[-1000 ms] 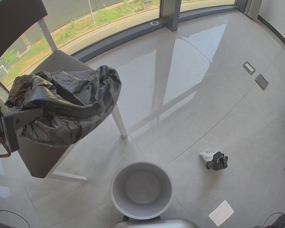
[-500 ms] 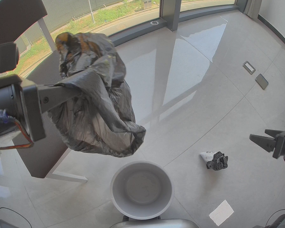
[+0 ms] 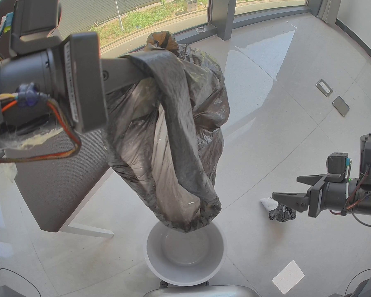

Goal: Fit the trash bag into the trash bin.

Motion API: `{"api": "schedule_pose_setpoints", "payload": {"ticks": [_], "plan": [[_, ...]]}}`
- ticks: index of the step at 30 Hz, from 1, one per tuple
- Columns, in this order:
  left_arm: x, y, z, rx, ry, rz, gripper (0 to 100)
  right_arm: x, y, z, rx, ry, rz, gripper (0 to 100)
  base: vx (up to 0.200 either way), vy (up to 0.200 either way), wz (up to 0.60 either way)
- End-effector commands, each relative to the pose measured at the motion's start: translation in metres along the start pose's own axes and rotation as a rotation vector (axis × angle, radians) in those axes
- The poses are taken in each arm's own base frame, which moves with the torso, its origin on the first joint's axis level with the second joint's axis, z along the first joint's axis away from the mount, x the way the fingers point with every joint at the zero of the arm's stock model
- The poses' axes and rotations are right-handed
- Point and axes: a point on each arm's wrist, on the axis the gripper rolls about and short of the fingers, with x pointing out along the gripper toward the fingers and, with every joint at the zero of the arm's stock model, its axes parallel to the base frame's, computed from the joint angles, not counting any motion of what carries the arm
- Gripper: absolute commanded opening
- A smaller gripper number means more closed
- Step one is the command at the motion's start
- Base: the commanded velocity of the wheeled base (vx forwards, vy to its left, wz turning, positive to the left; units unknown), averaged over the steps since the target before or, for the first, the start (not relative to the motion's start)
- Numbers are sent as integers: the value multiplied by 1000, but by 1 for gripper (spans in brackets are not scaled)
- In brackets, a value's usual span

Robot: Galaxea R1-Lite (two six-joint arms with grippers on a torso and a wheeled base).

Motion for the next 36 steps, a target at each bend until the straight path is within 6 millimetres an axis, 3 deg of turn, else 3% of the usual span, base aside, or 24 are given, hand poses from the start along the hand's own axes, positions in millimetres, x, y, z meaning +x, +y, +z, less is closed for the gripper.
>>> {"api": "schedule_pose_setpoints", "payload": {"ticks": [1, 11, 24, 36], "plan": [[8, -3, -1, 0, 9, -5, 0, 15, 10, -9, -41, 63, 47, 100, 0, 0, 0], [29, -10, 20, -14, -71, 2, 0, 45, 29, -8, -193, 22, 135, 100, 0, 0, 0], [49, -15, 39, -29, -132, 19, 0, 95, 46, 21, -237, -71, 115, 100, 0, 0, 0], [49, -22, 54, -41, -190, -5, 0, 120, 49, 34, -232, -175, 87, 100, 0, 0, 0]]}}
